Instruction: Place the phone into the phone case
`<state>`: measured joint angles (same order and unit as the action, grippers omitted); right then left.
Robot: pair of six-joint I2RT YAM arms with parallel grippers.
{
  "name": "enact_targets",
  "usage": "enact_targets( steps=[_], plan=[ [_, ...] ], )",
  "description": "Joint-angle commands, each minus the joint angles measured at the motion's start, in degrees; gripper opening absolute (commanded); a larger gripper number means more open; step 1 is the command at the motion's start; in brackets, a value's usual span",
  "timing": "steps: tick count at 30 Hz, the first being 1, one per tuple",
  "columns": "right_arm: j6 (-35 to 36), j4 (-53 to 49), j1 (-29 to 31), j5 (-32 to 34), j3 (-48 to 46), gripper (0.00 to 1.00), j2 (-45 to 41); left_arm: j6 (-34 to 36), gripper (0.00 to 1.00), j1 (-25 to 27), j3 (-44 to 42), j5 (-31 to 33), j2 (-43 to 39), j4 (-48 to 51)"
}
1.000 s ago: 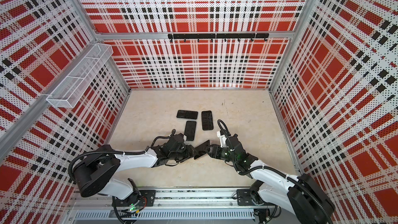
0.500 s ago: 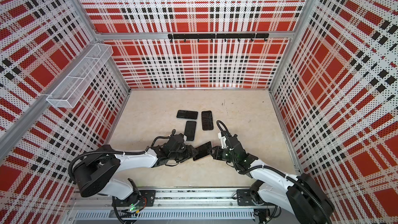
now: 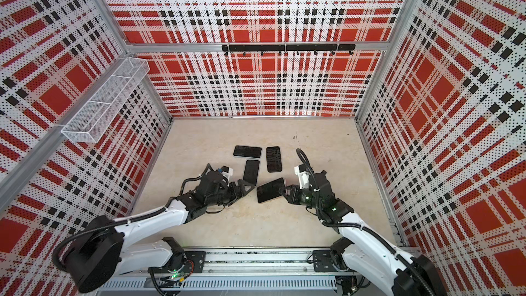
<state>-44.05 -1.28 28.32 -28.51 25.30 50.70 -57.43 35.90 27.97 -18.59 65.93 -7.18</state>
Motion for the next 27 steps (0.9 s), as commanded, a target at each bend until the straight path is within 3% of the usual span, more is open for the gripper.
enact_targets(
  steps=[1, 6, 11, 15, 24, 27],
  plan=[
    [0.3, 6.0, -2.2, -11.4, 4.1, 0.00, -1.4, 4.2, 0.94, -3.1, -0.3, -6.9, -5.3, -1.2],
    [-3.3, 11.2, -2.4, -18.6, 6.4, 0.00, 0.1, 4.9, 0.94, -5.3, -0.5, -11.5, -8.2, -3.2],
    [-6.6, 15.1, -2.4, -22.1, 6.1, 0.00, 1.2, 2.5, 0.89, -5.2, -1.3, -14.6, -6.9, -12.3],
    [-8.6, 17.9, -2.4, -22.6, 4.5, 0.00, 1.6, 0.1, 0.77, -3.9, -1.3, -16.3, -4.7, -20.2],
    [-11.3, 23.9, -2.4, -20.3, 1.4, 0.00, 3.2, 0.1, 0.52, 2.5, 2.2, -17.0, 0.7, -25.6],
    [-11.8, 26.0, -2.4, -20.0, 0.5, 0.01, 3.9, -0.2, 0.50, 3.1, 2.2, -16.5, 0.7, -27.0]
  ],
)
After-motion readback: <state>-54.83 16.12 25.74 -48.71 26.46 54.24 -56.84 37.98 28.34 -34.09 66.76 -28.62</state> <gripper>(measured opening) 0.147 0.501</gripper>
